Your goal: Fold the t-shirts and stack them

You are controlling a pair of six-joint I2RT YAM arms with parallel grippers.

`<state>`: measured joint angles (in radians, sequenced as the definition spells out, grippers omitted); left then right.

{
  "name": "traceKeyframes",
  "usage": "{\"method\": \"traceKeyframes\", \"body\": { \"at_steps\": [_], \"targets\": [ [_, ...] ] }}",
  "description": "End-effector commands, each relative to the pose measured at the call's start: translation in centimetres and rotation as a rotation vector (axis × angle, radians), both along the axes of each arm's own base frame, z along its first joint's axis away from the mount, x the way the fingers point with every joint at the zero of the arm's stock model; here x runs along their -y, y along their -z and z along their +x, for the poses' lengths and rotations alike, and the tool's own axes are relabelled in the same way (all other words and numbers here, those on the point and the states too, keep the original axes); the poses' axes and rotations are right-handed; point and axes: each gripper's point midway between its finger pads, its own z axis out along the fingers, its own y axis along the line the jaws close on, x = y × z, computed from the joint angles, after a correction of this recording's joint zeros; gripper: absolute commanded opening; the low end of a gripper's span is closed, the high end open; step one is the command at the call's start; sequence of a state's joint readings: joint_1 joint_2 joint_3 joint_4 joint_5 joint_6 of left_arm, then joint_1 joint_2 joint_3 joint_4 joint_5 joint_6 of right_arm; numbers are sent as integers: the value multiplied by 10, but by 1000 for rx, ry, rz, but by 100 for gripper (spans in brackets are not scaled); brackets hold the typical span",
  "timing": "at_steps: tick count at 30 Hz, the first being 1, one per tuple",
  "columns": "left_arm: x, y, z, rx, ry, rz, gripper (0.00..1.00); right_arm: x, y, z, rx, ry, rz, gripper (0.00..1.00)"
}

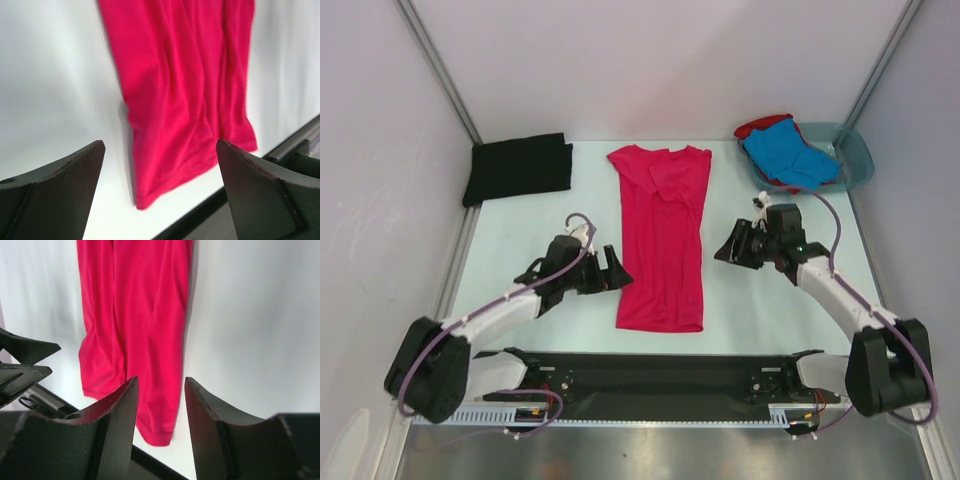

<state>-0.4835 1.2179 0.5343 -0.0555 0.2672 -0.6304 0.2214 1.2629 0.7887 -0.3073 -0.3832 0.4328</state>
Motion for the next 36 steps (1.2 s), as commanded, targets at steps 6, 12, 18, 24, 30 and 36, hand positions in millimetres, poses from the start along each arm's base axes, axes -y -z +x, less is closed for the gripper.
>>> {"method": "traceKeyframes", "body": {
  "at_steps": [6,12,18,24,30,36],
  "targets": [
    [11,2,-44,-26,-10,-207,100,-24,14,-64,-139,-13,131,47],
    [12,21,-69,-79,25,-214,100,-31,38,-99,-227,-4,115,46],
    [10,33,-81,-118,26,-222,100,-26,61,-122,-302,30,104,44],
    [10,39,-91,-142,43,-224,100,-27,75,-135,-340,48,103,43],
    [10,48,-102,-172,64,-199,100,-35,89,-140,-362,46,121,42],
    [11,57,-111,-194,78,-182,100,-46,101,-141,-367,30,117,42]
  ]
}}
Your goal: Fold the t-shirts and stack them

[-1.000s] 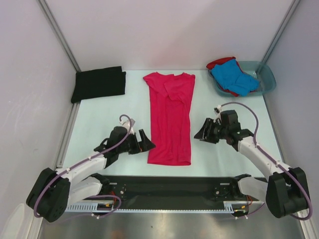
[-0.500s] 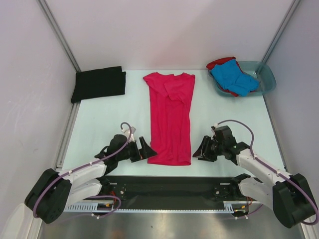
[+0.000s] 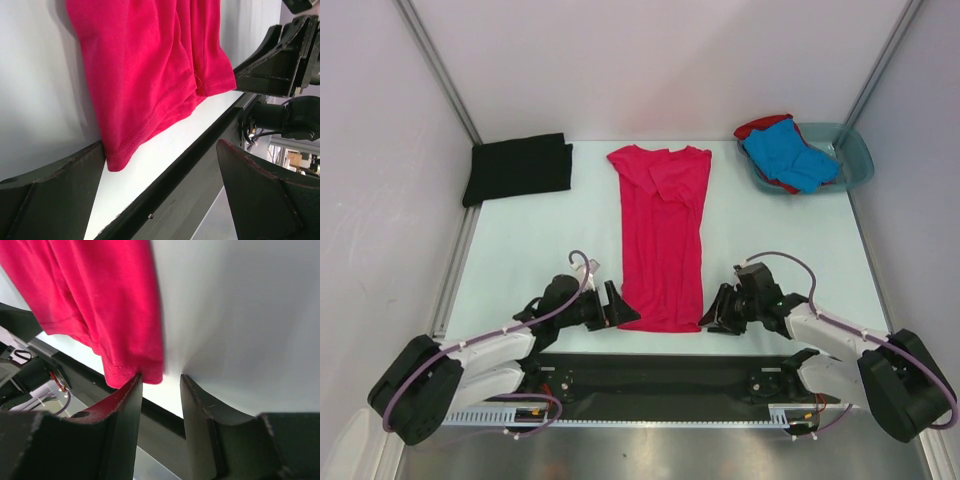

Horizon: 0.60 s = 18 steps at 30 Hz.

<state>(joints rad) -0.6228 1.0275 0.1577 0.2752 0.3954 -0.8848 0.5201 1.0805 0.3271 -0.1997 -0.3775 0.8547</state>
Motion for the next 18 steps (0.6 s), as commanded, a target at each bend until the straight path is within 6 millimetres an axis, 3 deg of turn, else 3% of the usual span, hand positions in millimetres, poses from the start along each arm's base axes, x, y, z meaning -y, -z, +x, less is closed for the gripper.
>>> {"method": "traceKeyframes", "body": {
  "at_steps": [1,12,18],
  "targets": [
    [-12,34,-24,-109,8,87,100,-4,7,9,29,25,-3,42],
    [-19,48,-33,-138,16,153,100,-3,1,19,77,61,-8,42],
    [-24,52,-34,-141,4,181,100,-6,-20,16,115,81,67,42]
  ]
}}
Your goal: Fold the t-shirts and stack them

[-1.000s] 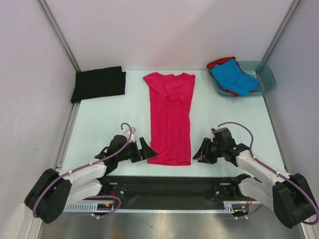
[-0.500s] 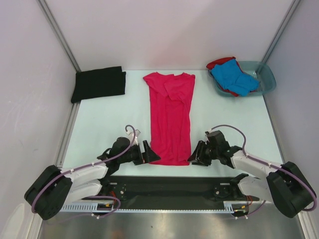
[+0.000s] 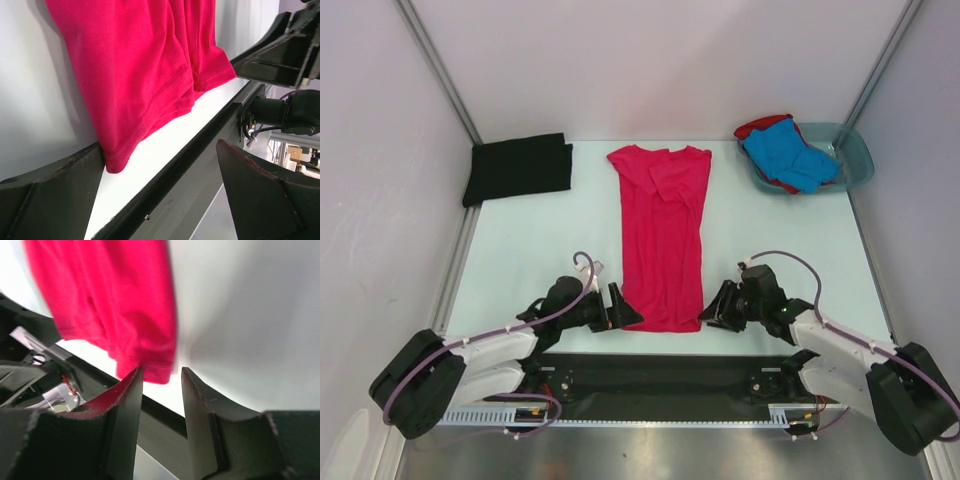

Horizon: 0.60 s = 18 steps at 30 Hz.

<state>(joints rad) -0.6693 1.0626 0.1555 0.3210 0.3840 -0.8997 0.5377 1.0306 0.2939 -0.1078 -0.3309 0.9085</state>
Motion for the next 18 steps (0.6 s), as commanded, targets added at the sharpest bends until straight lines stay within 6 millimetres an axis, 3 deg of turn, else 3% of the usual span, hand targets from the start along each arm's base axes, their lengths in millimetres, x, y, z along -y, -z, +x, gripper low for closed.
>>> {"method": "traceKeyframes", "body": {
  "at_steps": [1,7,8,18],
  "targets": [
    [-33,50,-27,-137,-24,189,100,2,-16,5,52,45,27,42],
    [-36,56,-23,-142,-41,234,95,1,-17,11,69,69,36,43],
    [-34,55,-21,-136,-36,233,91,2,-9,10,39,72,20,43],
    [-31,64,-20,-172,-23,247,65,0,10,6,-11,65,8,41]
  ]
}}
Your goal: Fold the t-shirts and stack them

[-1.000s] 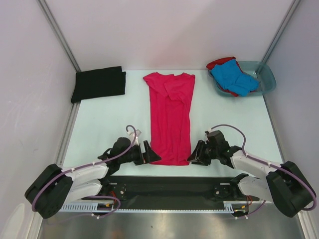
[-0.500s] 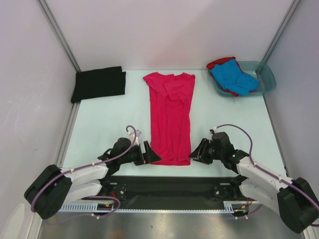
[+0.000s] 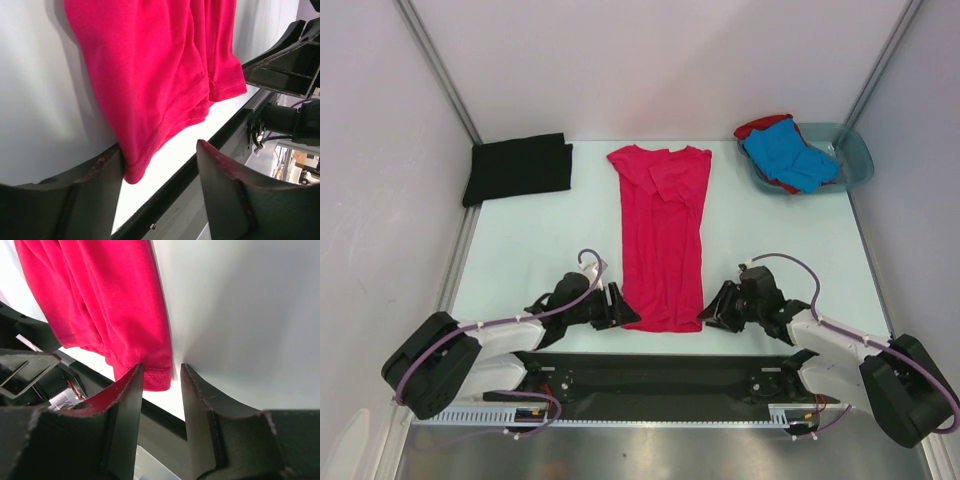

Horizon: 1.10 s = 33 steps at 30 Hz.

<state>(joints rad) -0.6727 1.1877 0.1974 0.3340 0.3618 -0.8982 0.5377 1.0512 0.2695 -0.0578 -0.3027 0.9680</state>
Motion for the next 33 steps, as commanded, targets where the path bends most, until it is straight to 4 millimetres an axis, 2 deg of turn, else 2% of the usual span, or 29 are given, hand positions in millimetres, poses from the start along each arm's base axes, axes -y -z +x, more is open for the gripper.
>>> {"method": "traceKeyframes", "body": {
  "at_steps": [1,2,4,8,11,12,13,15,16,17,18,19,21,24,25,29,33],
  "targets": [
    [-33,50,-28,-131,-7,194,62,-2,4,1,4,3,4,42],
    [-32,50,-28,-133,-4,194,52,-4,2,5,22,2,18,42],
    [-33,52,-29,-139,-1,198,44,-6,6,3,12,-2,32,41],
    [-34,56,-33,-153,4,203,19,-12,9,-1,-12,-11,68,40],
    [-35,57,-34,-155,5,203,8,-10,12,-2,-17,-8,65,39],
    [-35,57,-34,-154,7,203,4,-10,11,-3,-16,-12,64,36],
    [-35,57,-35,-154,9,203,0,-9,13,-4,-23,-9,54,28],
    [-36,58,-36,-157,12,204,0,-5,11,-2,-10,7,42,17],
    [-37,59,-37,-160,12,207,0,-2,13,-5,-22,13,24,7],
    [-38,60,-38,-162,10,208,0,1,13,-5,-21,20,11,1],
    [-38,60,-39,-164,11,208,0,3,5,2,21,40,7,0],
    [-40,61,-42,-169,13,210,0,13,13,-8,-23,44,-46,0],
    [-42,62,-44,-173,9,216,0,23,7,-4,16,81,-88,0],
    [-50,66,-49,-182,-3,243,0,47,6,-13,-4,118,-197,0],
    [-52,66,-50,-179,-2,251,0,49,1,-12,6,124,-209,0],
    [-58,65,-51,-168,-8,274,0,63,2,-17,-2,142,-275,0],
    [-65,70,-58,-182,0,299,0,70,16,-25,-45,136,-317,0]
  ]
}}
